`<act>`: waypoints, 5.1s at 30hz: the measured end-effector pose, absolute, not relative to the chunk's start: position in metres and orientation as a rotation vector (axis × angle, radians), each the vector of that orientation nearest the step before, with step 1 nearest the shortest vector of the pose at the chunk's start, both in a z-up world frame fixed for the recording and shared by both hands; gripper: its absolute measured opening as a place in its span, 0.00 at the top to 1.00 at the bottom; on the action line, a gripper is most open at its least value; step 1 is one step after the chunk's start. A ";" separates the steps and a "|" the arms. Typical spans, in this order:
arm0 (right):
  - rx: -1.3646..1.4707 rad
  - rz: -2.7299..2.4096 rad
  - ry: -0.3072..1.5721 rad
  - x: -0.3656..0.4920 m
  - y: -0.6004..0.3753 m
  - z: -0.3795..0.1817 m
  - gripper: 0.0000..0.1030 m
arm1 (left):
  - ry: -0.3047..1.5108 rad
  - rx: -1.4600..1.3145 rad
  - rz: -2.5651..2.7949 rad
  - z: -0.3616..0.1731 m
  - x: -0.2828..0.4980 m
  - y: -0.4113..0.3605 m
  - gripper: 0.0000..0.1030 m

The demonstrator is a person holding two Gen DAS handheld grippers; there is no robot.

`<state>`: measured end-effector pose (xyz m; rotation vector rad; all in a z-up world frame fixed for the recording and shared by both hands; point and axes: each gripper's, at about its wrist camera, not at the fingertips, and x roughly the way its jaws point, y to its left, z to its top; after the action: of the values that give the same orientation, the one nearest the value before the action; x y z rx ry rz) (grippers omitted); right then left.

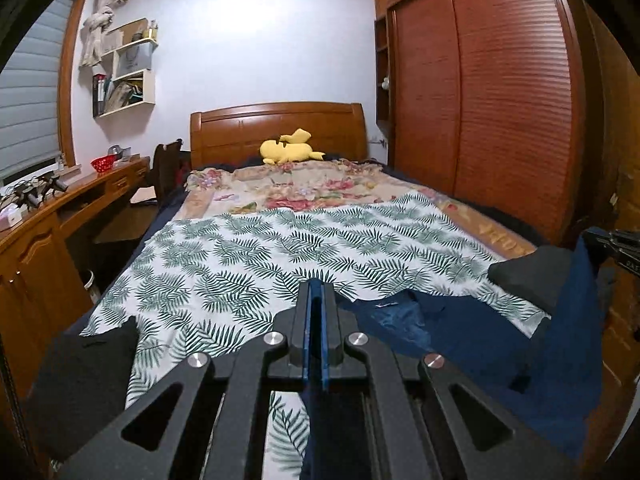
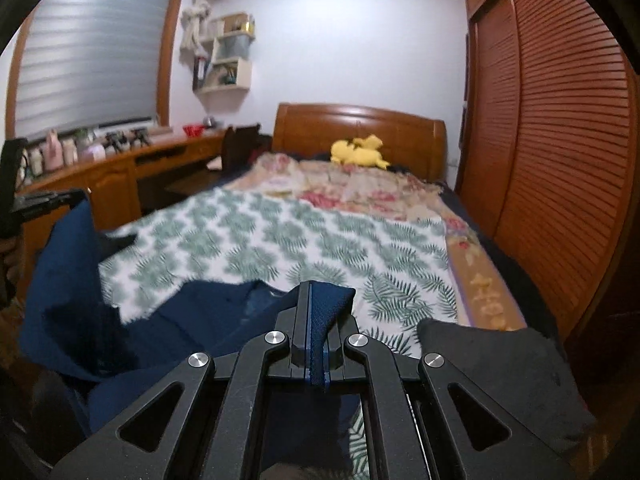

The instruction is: Fold large clothes

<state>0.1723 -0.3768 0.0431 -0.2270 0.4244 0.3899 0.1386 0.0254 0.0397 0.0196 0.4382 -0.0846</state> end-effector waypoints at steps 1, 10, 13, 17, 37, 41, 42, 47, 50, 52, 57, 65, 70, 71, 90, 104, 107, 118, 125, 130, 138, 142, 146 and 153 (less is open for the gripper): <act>-0.235 0.376 0.427 0.178 -0.375 0.038 0.99 | 0.443 0.005 -0.092 0.031 0.153 0.026 1.00; -0.295 0.294 0.457 0.248 -0.341 -0.018 0.99 | 0.489 -0.082 -0.127 -0.010 0.222 0.039 1.00; -0.294 0.276 0.465 0.271 -0.338 -0.021 0.99 | 0.480 -0.079 -0.117 -0.016 0.238 0.042 1.00; -0.297 0.245 0.483 0.309 -0.335 -0.032 0.99 | 0.456 -0.057 -0.092 -0.026 0.249 0.042 1.00; -0.367 0.242 0.639 0.308 -0.330 -0.102 0.52 | 0.537 -0.129 -0.222 -0.055 0.258 0.032 0.88; -0.371 0.338 0.659 0.288 -0.314 -0.097 0.51 | 0.524 -0.123 -0.247 -0.049 0.247 0.029 0.82; -0.374 0.356 0.663 0.285 -0.310 -0.096 0.51 | 0.524 -0.121 -0.251 -0.048 0.246 0.029 0.81; -0.354 0.445 0.703 0.260 -0.292 -0.096 0.51 | 0.534 -0.099 -0.271 -0.051 0.233 0.023 0.81; -0.378 0.456 0.729 0.253 -0.281 -0.102 0.51 | 0.551 -0.091 -0.276 -0.059 0.226 0.020 0.81; -0.380 0.460 0.750 0.250 -0.278 -0.105 0.51 | 0.568 -0.082 -0.285 -0.065 0.222 0.018 0.81; -0.412 0.465 0.805 0.233 -0.279 -0.115 0.51 | 0.607 -0.043 -0.302 -0.081 0.213 0.011 0.80; -0.488 0.443 0.886 0.217 -0.289 -0.136 0.54 | 0.615 -0.053 -0.321 -0.086 0.205 0.012 0.80; -0.558 0.404 0.868 0.245 -0.281 -0.140 0.98 | 0.613 -0.071 -0.296 -0.086 0.207 0.022 0.80; -0.557 0.400 0.847 0.258 -0.277 -0.133 0.99 | 0.612 -0.075 -0.291 -0.086 0.208 0.024 0.80; -0.640 0.373 0.803 0.388 -0.168 -0.131 0.53 | 0.631 -0.127 -0.199 -0.103 0.224 0.076 0.80; -0.535 0.421 0.793 0.355 -0.186 -0.124 0.53 | 0.683 -0.175 -0.225 -0.123 0.249 0.070 0.80; -0.511 0.365 0.821 0.364 -0.214 -0.135 0.53 | 0.710 -0.166 -0.241 -0.127 0.260 0.060 0.80; -0.383 0.214 0.889 0.389 -0.310 -0.165 0.53 | 0.888 -0.125 -0.309 -0.165 0.302 0.019 0.80; -0.338 0.216 0.892 0.388 -0.324 -0.173 0.53 | 0.942 -0.079 -0.351 -0.173 0.298 0.001 0.80; -0.347 0.216 0.902 0.390 -0.323 -0.176 0.53 | 0.970 -0.111 -0.397 -0.181 0.300 0.000 0.81; -0.310 0.184 0.931 0.400 -0.331 -0.177 0.53 | 0.954 -0.094 -0.418 -0.182 0.299 -0.004 1.00; -0.270 0.176 0.953 0.410 -0.339 -0.178 0.53 | 0.831 -0.094 -0.344 -0.156 0.292 0.007 1.00; -0.180 0.176 0.997 0.431 -0.354 -0.180 0.52 | 0.769 -0.138 -0.311 -0.141 0.290 0.024 1.00; -0.100 0.317 1.029 0.446 -0.359 -0.174 1.00 | 0.695 -0.150 -0.277 -0.123 0.287 0.041 1.00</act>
<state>0.4464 -0.3586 -0.1741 -0.0995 1.0293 0.3171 0.2874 0.0409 -0.1233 -0.1500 0.6945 -0.2766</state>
